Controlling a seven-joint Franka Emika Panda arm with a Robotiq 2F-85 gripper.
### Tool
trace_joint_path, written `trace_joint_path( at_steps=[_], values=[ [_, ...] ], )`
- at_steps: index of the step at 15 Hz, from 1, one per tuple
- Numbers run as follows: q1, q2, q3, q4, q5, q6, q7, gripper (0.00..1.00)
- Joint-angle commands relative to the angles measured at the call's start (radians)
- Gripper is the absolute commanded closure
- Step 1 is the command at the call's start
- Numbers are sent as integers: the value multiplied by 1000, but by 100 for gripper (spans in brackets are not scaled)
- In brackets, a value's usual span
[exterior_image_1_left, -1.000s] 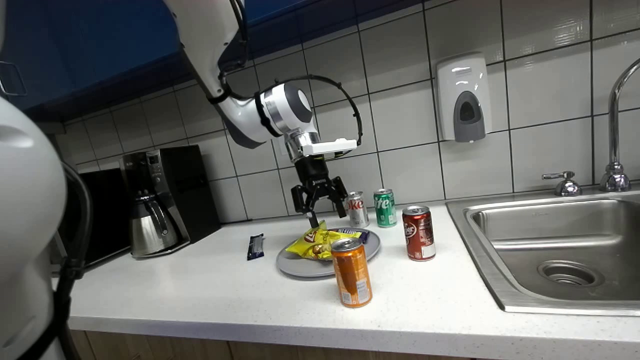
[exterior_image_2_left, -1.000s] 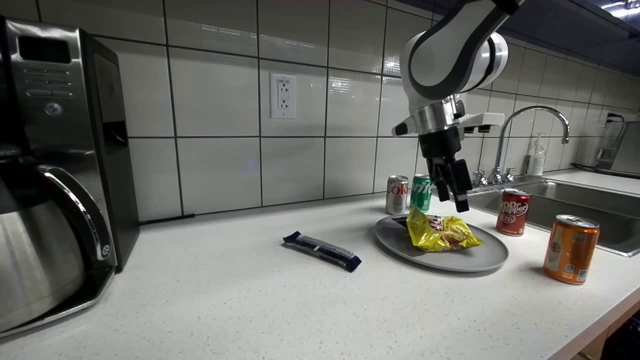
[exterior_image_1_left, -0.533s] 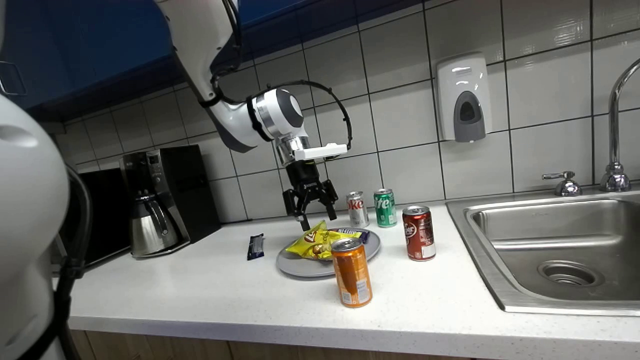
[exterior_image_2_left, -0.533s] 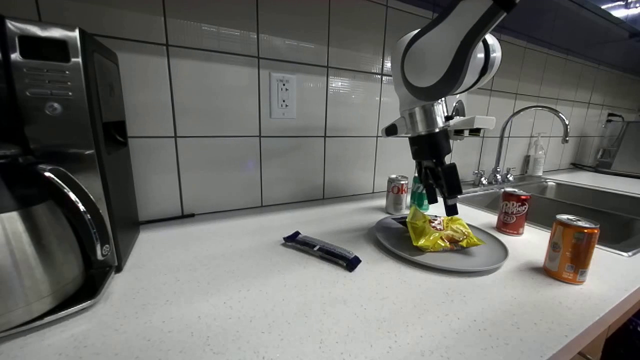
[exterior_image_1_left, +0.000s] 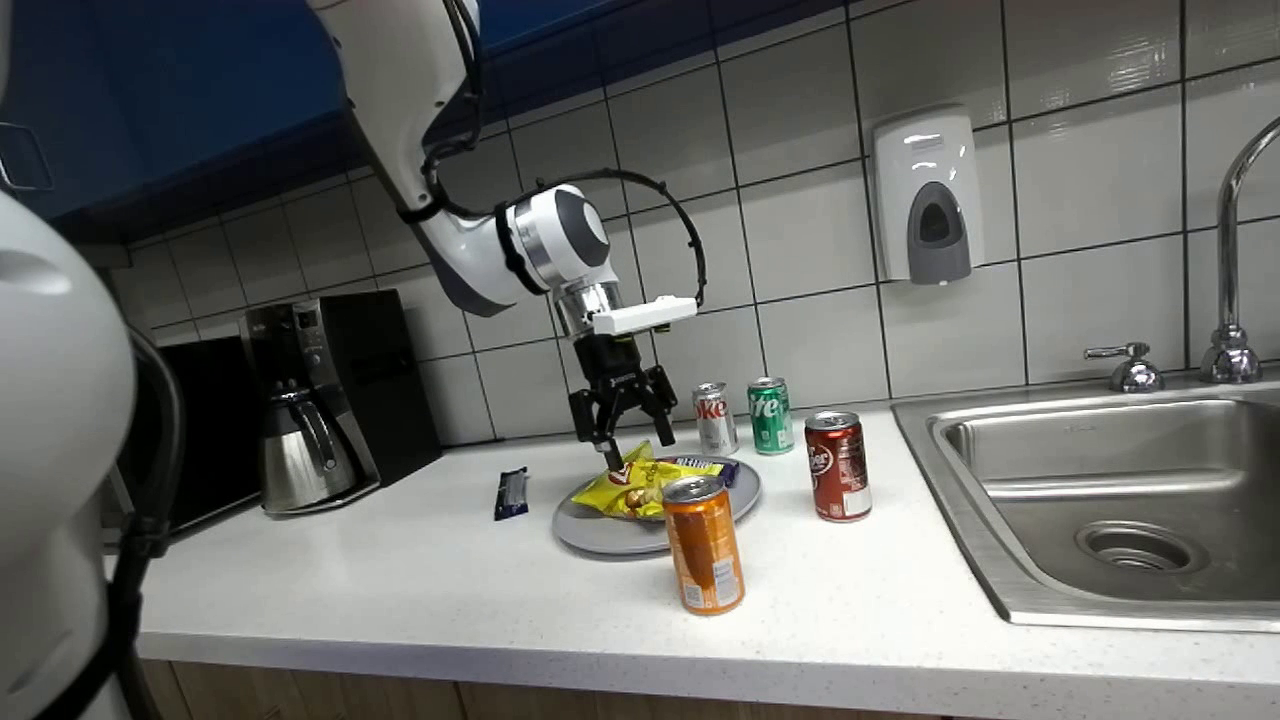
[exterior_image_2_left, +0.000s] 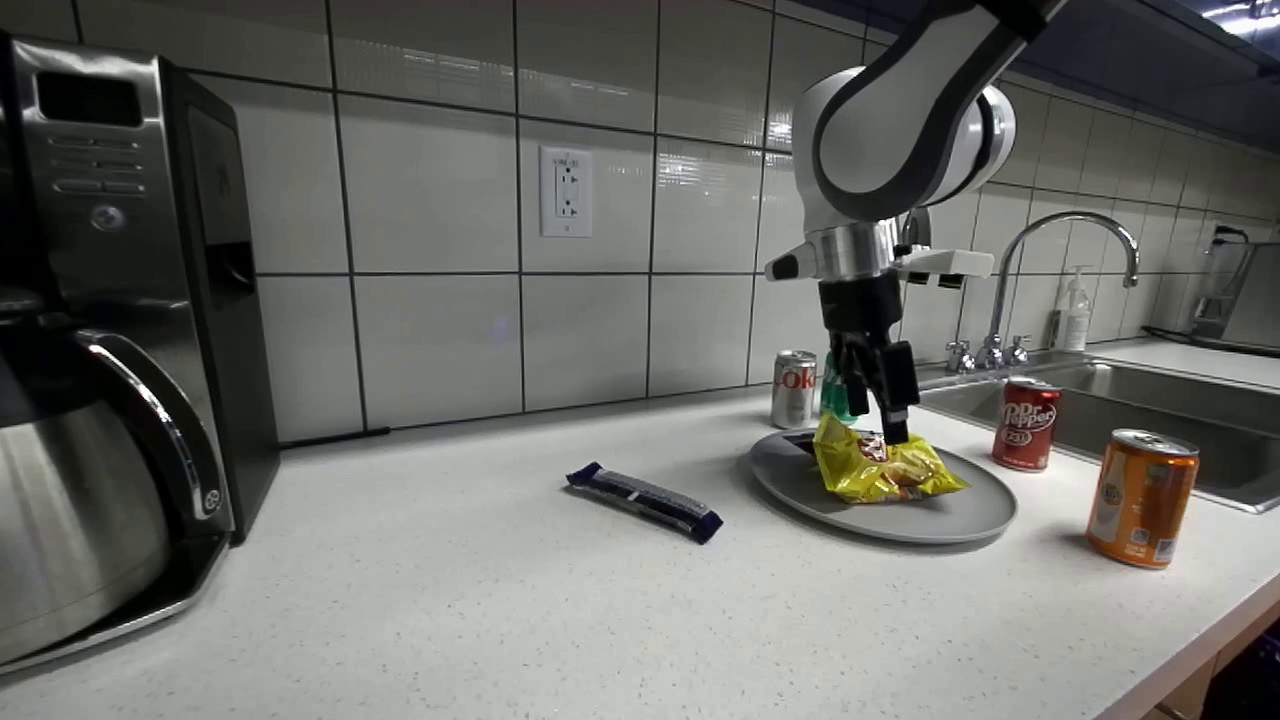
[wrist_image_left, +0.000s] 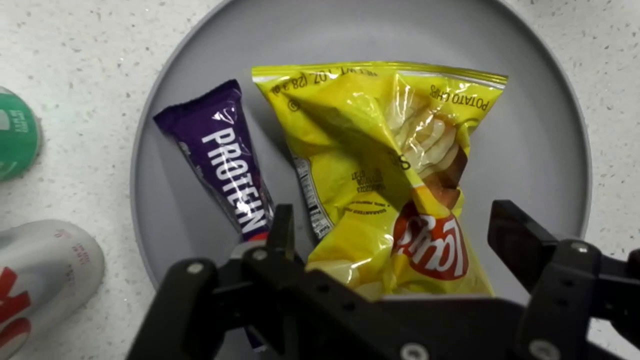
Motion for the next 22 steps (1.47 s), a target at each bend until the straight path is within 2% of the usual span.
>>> trace_joint_path(
  at_steps=[1,22],
  values=[
    [-13,-20,8,-33,-14,48,0,0],
    [-28,-112,-4,-177,0,132,22,0]
  ],
)
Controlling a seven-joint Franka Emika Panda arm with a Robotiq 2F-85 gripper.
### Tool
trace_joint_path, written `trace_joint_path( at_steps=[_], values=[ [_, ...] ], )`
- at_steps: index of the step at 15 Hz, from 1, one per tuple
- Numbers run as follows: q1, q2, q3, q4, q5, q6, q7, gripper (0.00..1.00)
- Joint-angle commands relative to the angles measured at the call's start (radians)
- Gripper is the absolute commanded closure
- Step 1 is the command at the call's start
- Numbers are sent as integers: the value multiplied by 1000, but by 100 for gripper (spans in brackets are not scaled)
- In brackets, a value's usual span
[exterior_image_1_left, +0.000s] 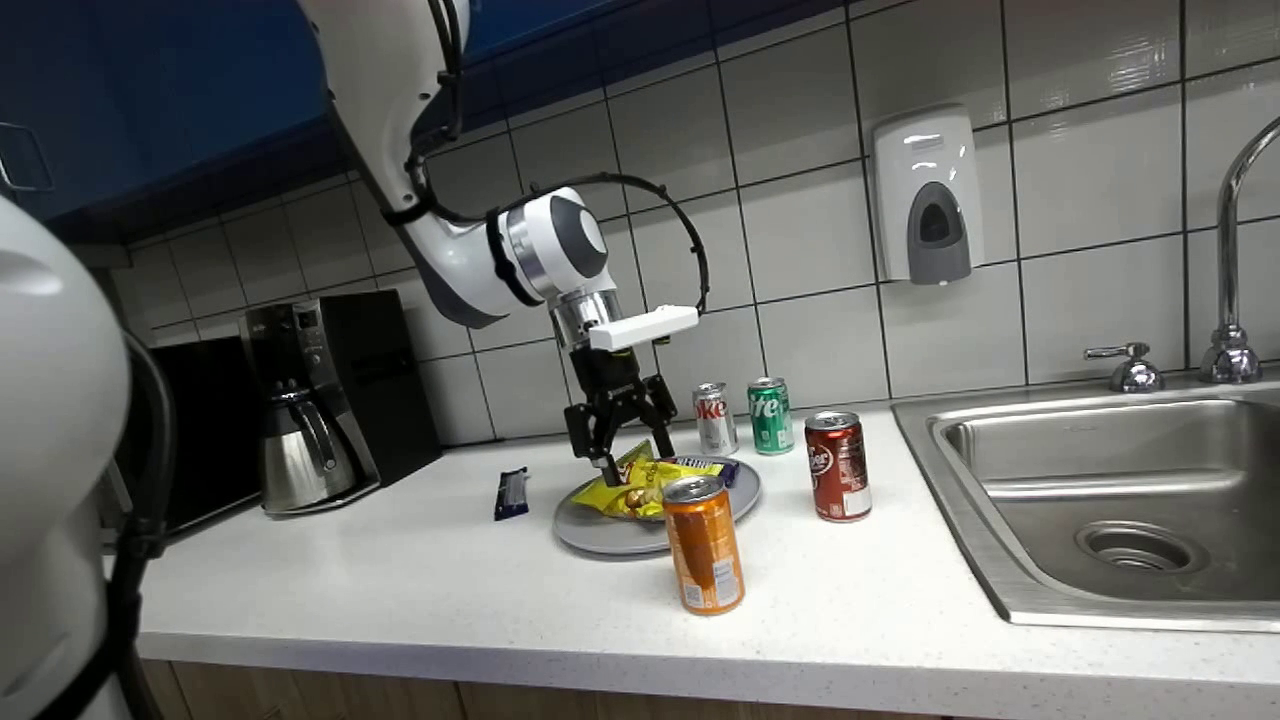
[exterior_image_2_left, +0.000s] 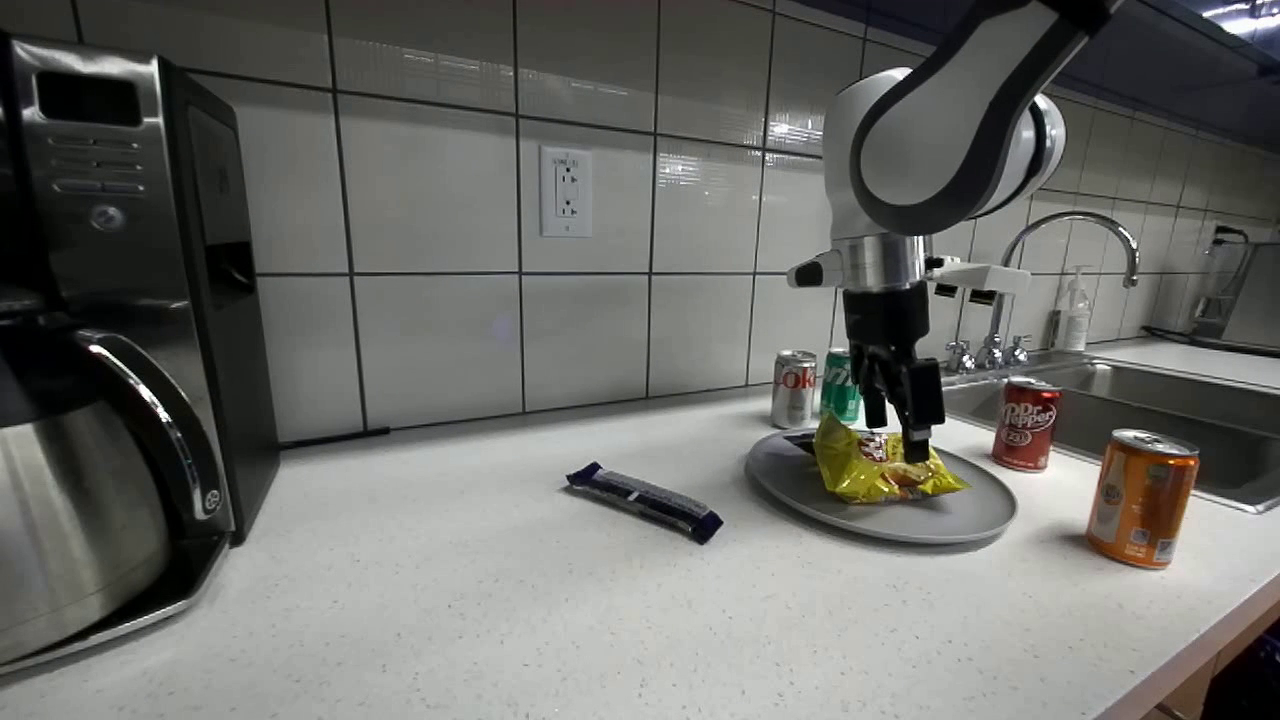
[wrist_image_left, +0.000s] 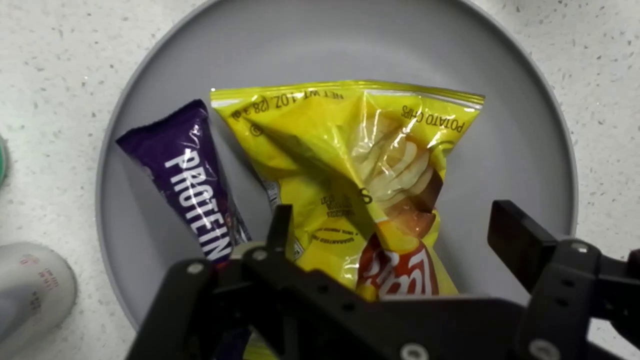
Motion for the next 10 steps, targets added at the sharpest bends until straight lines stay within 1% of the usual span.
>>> trace_joint_path(
  at_steps=[1,5,6,7,8,9,10],
  values=[
    [-16,-57,0,-55,-2,24,14,0],
    [-16,-67,-7,-62,-5,25,13,0],
    [-17,-67,-9,-61,-7,24,12,2],
    [-17,-65,-10,-58,-6,23,8,26],
    [-18,-64,-11,-56,-6,23,7,27],
    [-18,-62,-11,-54,-6,23,7,31],
    [-18,-60,-12,-52,-6,22,5,38]
  ],
)
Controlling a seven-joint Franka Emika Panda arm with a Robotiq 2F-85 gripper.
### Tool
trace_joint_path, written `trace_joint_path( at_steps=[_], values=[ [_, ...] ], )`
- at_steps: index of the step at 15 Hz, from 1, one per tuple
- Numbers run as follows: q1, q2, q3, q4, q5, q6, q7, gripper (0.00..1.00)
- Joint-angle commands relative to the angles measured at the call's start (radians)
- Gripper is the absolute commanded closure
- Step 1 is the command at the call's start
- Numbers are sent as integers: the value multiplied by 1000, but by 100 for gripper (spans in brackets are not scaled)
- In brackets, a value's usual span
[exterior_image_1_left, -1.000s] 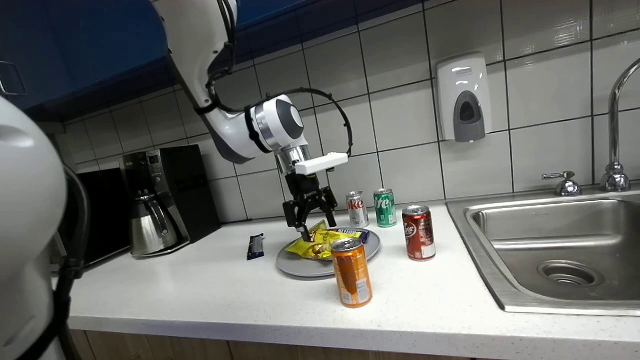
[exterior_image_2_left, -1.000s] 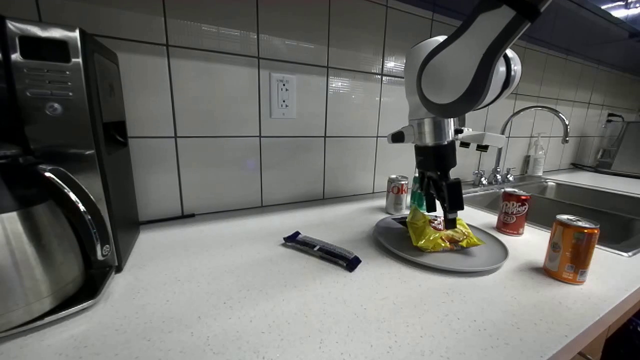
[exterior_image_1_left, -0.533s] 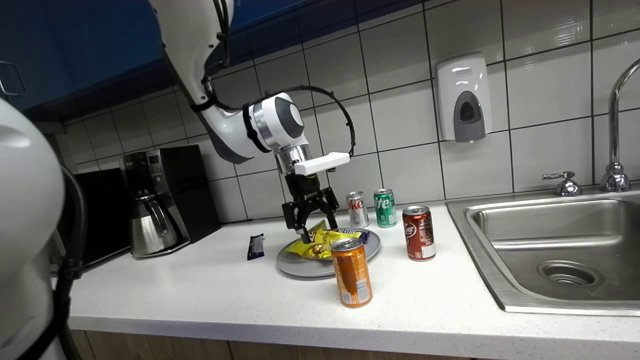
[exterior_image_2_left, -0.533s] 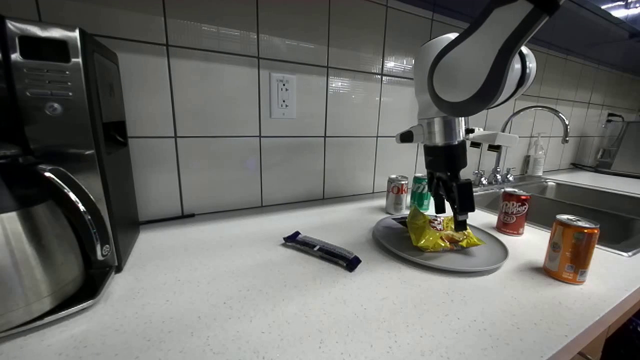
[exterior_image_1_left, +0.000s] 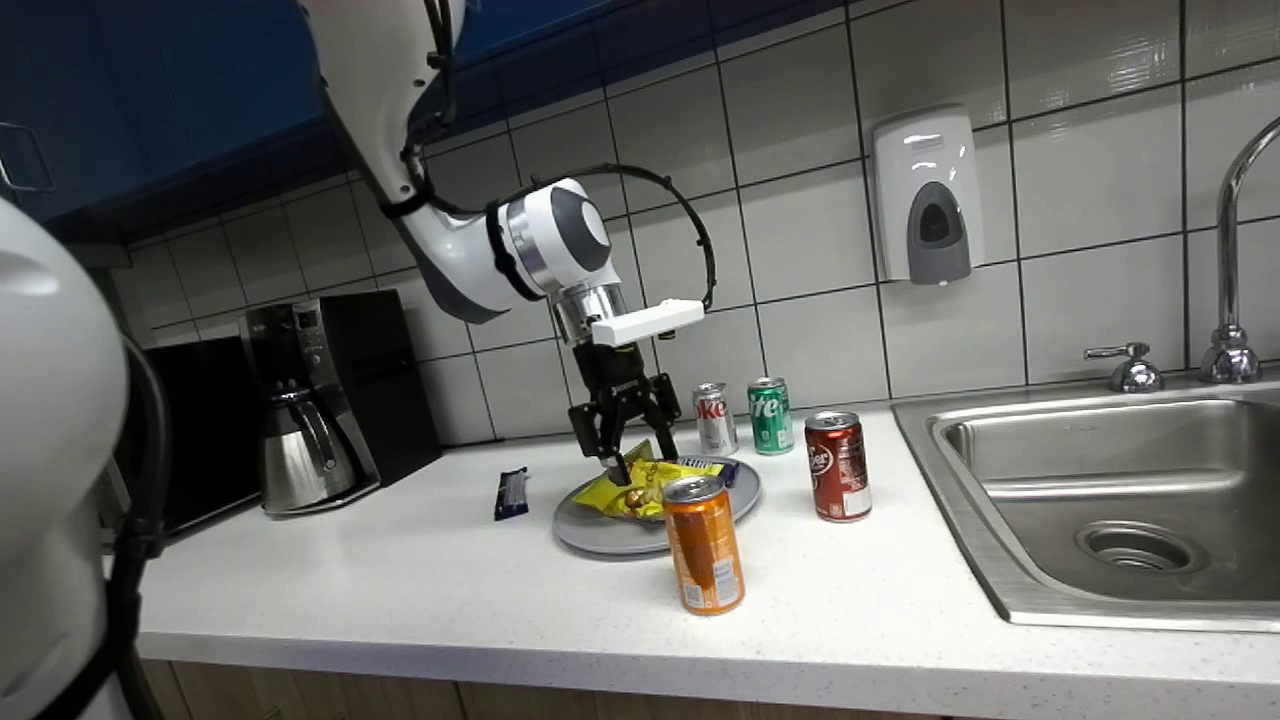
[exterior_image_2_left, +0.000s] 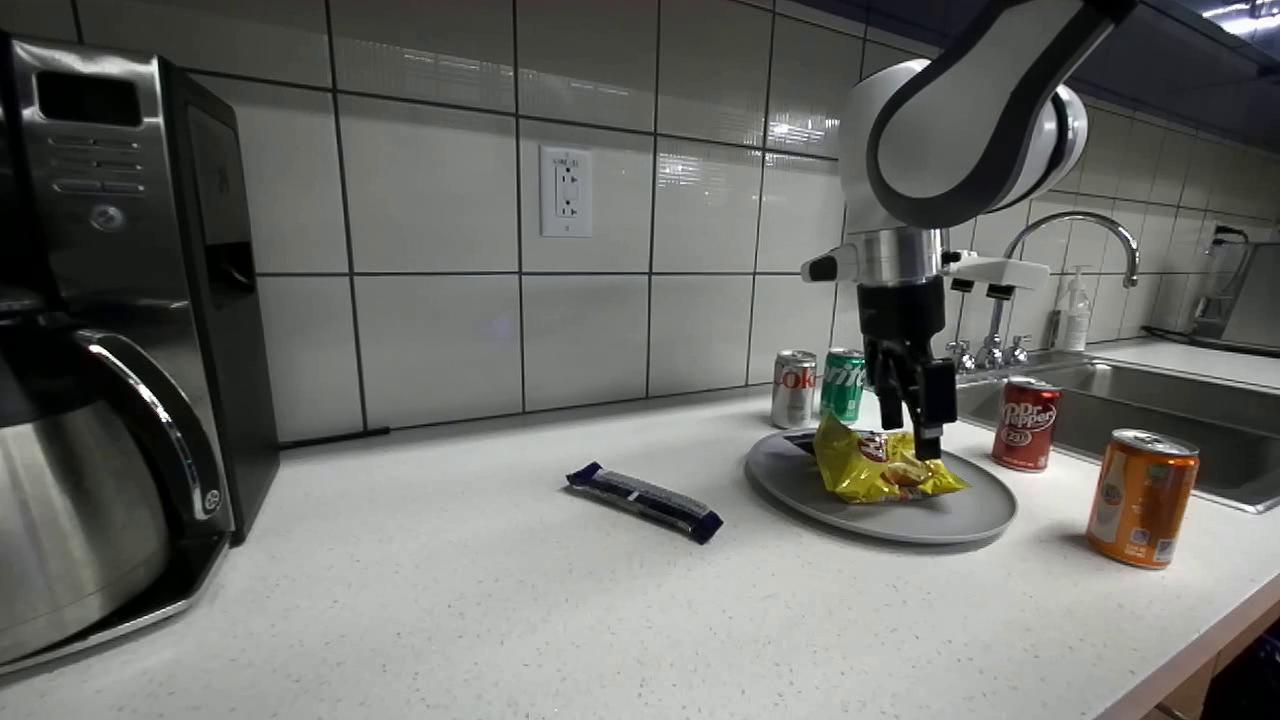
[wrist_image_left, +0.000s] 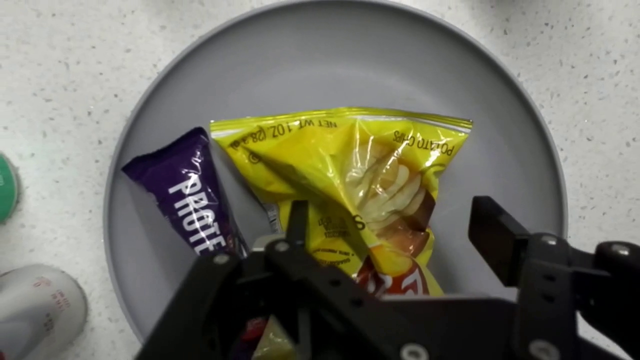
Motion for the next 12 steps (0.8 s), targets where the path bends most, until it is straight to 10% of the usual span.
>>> trace_joint_path(
  at_steps=[1,8,12],
  values=[
    [-13,-26,3,-19,-7,14,2,48],
    [-14,-23,2,-14,-7,16,-2,99],
    [-12,-23,1,-10,-12,16,-4,100]
  ],
)
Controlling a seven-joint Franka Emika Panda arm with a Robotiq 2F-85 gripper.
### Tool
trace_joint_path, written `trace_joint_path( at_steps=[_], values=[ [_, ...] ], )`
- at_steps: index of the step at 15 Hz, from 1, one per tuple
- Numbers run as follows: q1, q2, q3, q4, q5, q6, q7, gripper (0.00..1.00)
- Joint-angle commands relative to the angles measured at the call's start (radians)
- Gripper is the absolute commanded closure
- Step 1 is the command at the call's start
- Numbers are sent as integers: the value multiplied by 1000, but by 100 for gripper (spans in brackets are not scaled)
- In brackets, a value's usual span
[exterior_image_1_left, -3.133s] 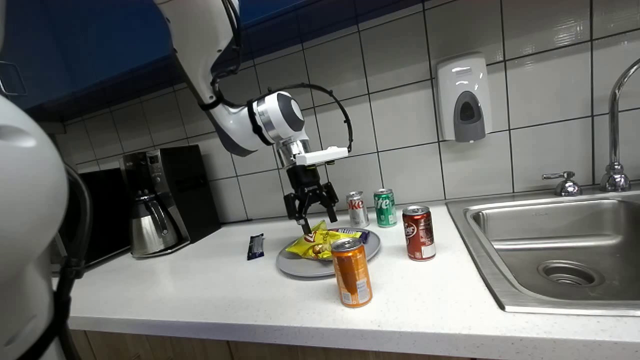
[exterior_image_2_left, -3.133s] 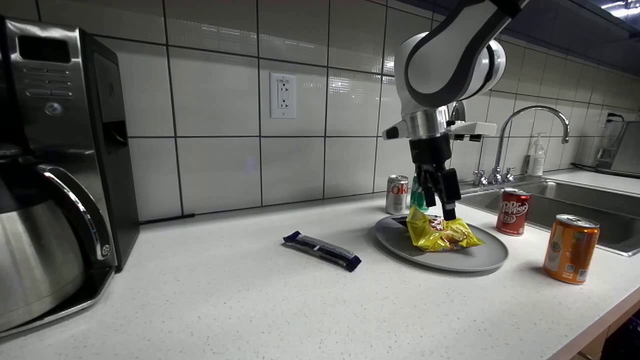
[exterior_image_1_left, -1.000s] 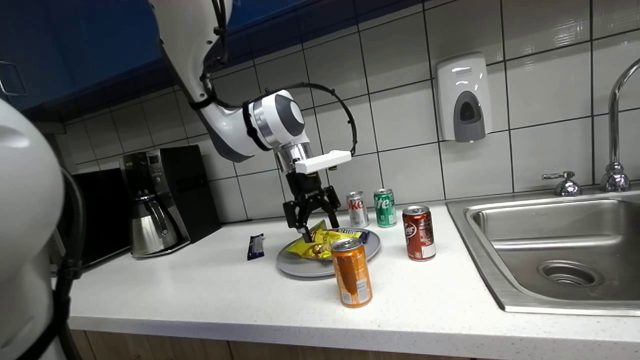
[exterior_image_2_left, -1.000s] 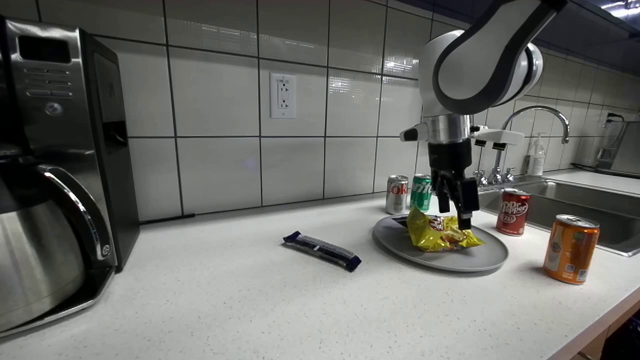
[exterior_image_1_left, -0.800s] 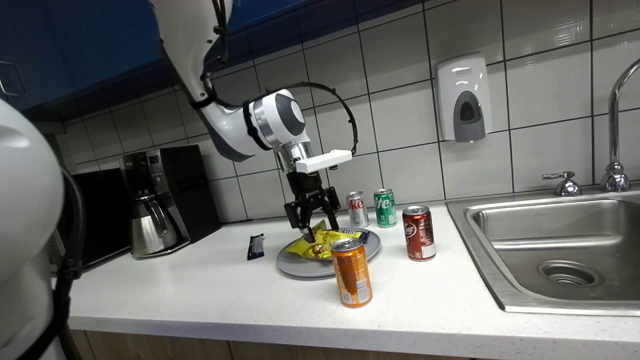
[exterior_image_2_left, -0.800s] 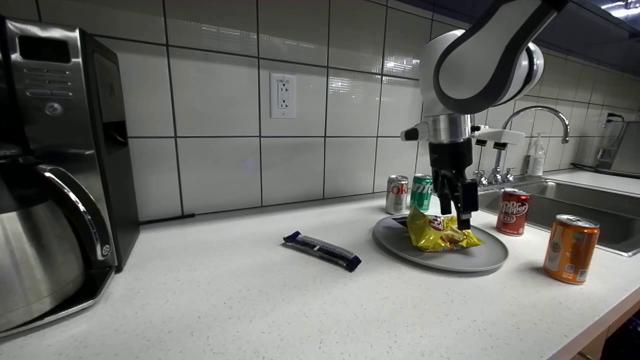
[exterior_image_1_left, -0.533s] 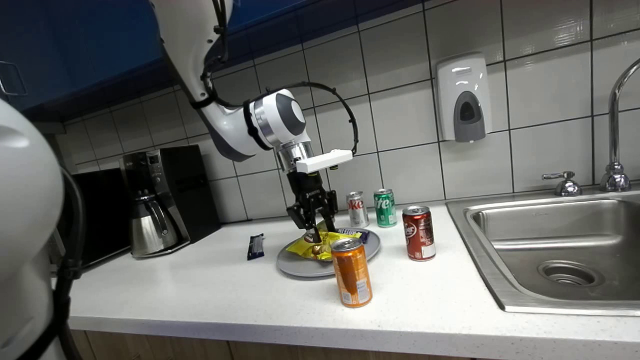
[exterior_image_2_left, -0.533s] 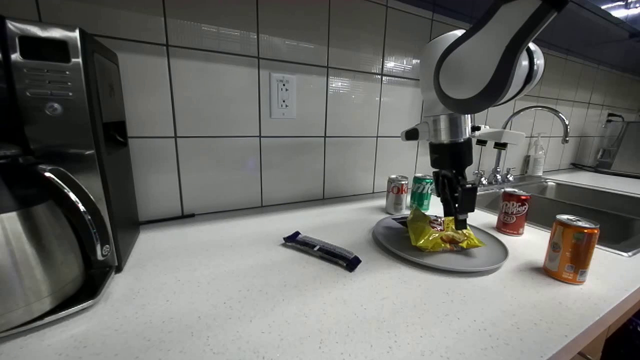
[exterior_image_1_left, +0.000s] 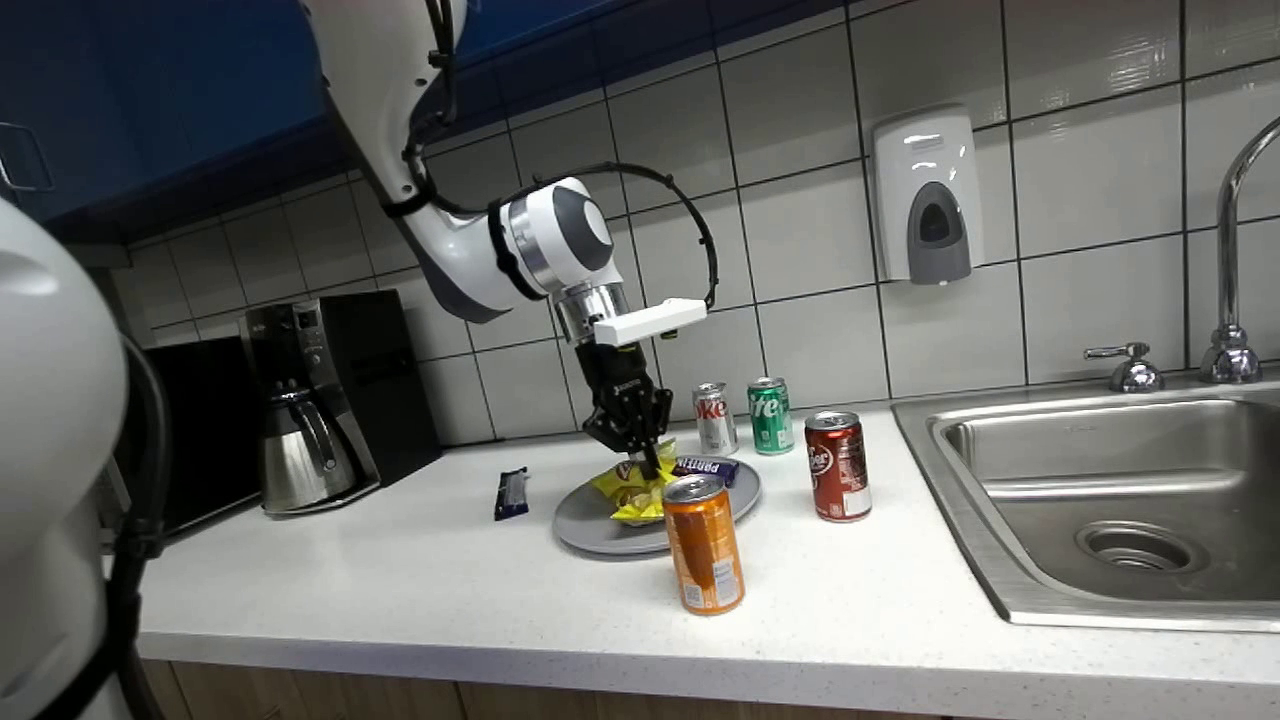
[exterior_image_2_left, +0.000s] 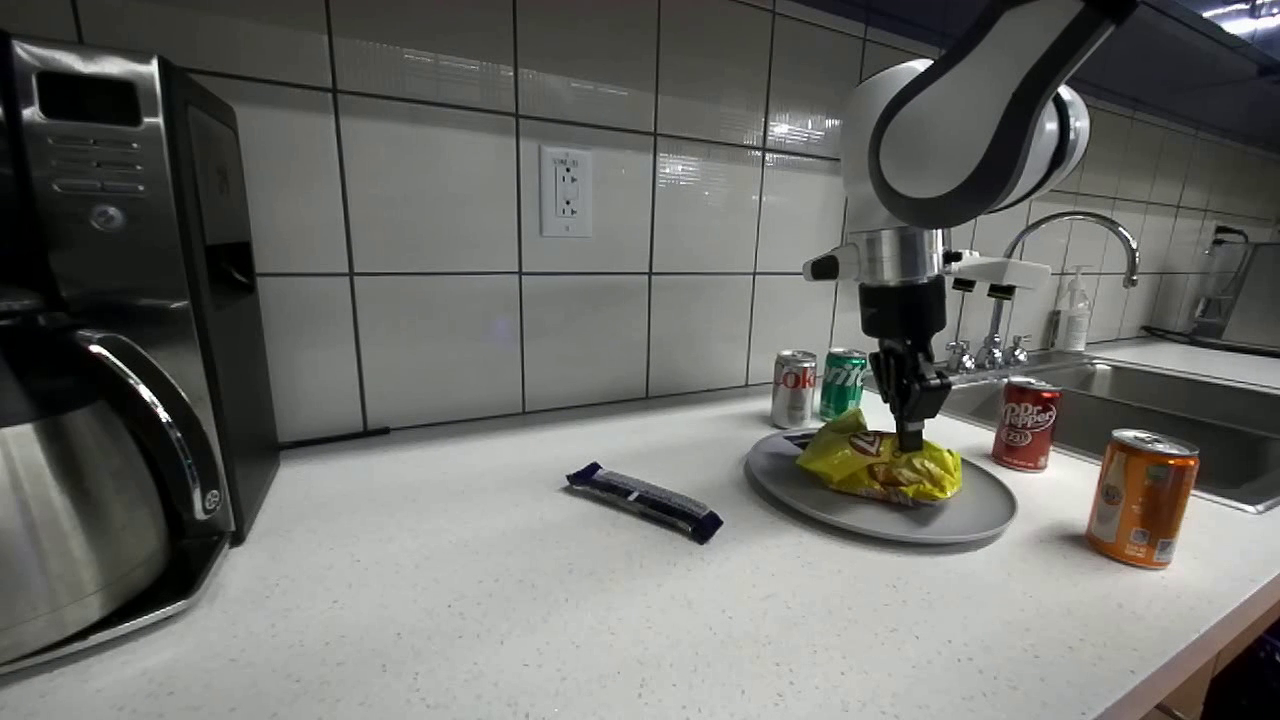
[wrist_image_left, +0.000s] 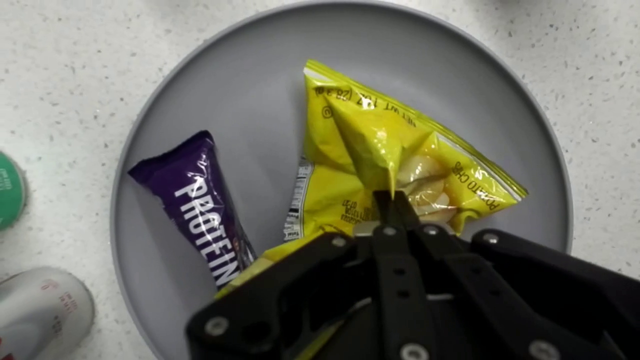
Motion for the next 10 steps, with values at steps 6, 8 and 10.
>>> trace_joint_path(
  at_steps=[6,8,10],
  values=[
    [8,-37,16,2,-52,21,-19,100],
    [14,-39,26,5,-55,22,-30,100],
    [23,-39,36,10,-56,21,-41,100]
  ],
)
